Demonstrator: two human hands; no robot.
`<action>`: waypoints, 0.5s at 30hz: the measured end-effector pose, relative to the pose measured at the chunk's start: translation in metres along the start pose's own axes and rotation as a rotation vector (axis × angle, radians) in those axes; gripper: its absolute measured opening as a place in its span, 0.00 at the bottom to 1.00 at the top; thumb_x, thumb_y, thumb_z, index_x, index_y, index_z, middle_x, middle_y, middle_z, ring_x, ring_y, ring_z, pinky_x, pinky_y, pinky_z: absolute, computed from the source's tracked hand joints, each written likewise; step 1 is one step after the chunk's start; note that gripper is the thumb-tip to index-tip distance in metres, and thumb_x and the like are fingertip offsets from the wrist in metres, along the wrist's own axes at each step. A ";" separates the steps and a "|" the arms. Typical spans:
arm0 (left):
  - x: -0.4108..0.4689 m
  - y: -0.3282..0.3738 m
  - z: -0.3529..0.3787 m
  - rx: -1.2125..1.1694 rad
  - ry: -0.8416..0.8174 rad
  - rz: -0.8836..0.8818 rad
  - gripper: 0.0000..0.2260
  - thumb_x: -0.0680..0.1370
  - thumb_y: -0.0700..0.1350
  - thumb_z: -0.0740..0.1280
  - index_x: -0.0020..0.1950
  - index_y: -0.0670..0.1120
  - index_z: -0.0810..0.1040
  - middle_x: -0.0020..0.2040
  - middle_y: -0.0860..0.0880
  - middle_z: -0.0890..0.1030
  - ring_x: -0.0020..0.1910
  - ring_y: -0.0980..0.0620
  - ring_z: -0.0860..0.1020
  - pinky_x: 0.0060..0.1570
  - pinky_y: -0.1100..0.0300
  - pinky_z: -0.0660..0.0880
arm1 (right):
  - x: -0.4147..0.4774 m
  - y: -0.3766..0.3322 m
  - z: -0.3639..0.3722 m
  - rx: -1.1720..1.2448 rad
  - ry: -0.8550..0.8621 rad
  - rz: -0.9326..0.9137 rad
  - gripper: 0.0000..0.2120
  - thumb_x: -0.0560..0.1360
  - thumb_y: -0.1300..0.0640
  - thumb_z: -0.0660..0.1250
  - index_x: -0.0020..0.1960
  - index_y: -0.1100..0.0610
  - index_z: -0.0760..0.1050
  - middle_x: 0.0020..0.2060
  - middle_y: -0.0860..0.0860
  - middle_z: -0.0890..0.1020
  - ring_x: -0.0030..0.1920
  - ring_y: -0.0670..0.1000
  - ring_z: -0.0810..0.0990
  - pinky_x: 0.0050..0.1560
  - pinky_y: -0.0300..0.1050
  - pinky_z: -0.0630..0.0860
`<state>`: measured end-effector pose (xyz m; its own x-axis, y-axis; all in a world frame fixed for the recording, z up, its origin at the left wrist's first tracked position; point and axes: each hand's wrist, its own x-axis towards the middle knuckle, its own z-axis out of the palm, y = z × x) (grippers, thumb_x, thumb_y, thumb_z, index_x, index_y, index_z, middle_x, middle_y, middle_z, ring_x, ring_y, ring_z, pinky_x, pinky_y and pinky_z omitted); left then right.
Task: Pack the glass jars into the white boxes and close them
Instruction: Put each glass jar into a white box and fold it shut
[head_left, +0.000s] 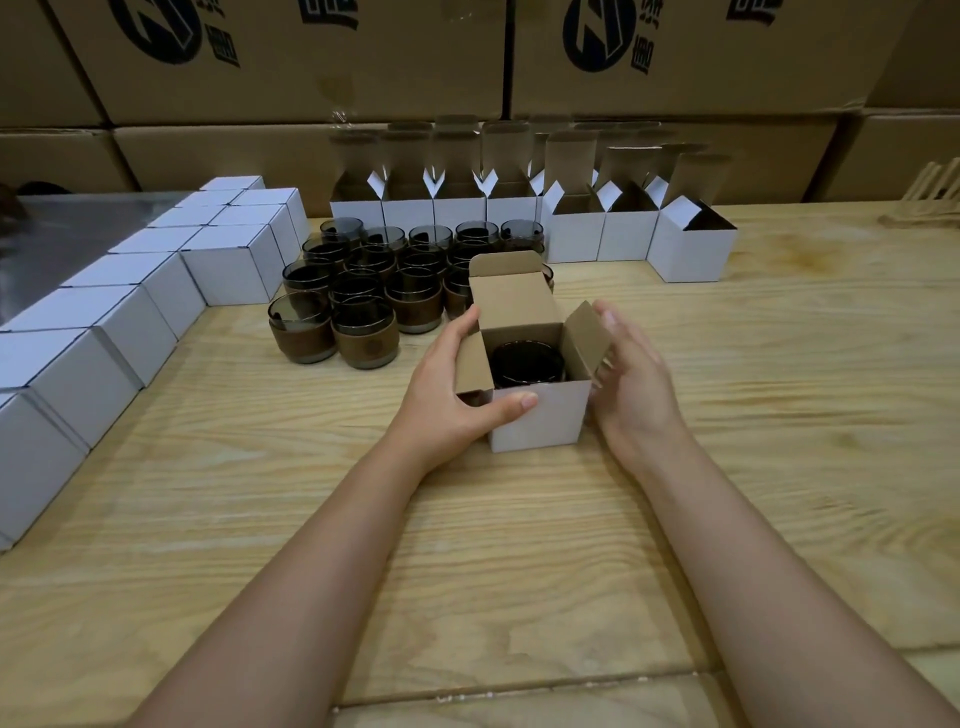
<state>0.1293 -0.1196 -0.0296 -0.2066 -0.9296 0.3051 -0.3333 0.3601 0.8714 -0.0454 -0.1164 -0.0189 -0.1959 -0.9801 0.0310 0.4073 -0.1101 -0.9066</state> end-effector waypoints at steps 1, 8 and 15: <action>0.000 0.000 0.000 0.000 0.003 0.007 0.44 0.63 0.59 0.75 0.76 0.54 0.60 0.69 0.54 0.71 0.67 0.57 0.70 0.67 0.50 0.70 | -0.001 0.003 0.001 0.028 -0.059 0.052 0.19 0.77 0.55 0.63 0.68 0.54 0.71 0.54 0.51 0.82 0.52 0.48 0.82 0.49 0.43 0.78; 0.000 -0.004 0.002 -0.075 0.063 0.030 0.50 0.60 0.60 0.76 0.73 0.55 0.50 0.60 0.53 0.75 0.60 0.60 0.75 0.60 0.62 0.74 | -0.004 0.006 0.009 -0.036 -0.129 0.055 0.23 0.76 0.67 0.61 0.70 0.54 0.68 0.59 0.52 0.80 0.59 0.55 0.78 0.60 0.52 0.75; 0.002 -0.006 0.002 -0.111 0.110 0.100 0.43 0.59 0.58 0.76 0.66 0.45 0.58 0.65 0.76 0.60 0.66 0.66 0.67 0.65 0.44 0.72 | -0.004 0.006 0.011 -0.040 -0.152 0.038 0.20 0.77 0.68 0.59 0.66 0.54 0.72 0.53 0.50 0.82 0.52 0.51 0.81 0.49 0.45 0.79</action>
<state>0.1295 -0.1233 -0.0354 -0.1299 -0.8946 0.4276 -0.2117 0.4464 0.8695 -0.0319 -0.1151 -0.0198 -0.0430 -0.9974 0.0569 0.3756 -0.0690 -0.9242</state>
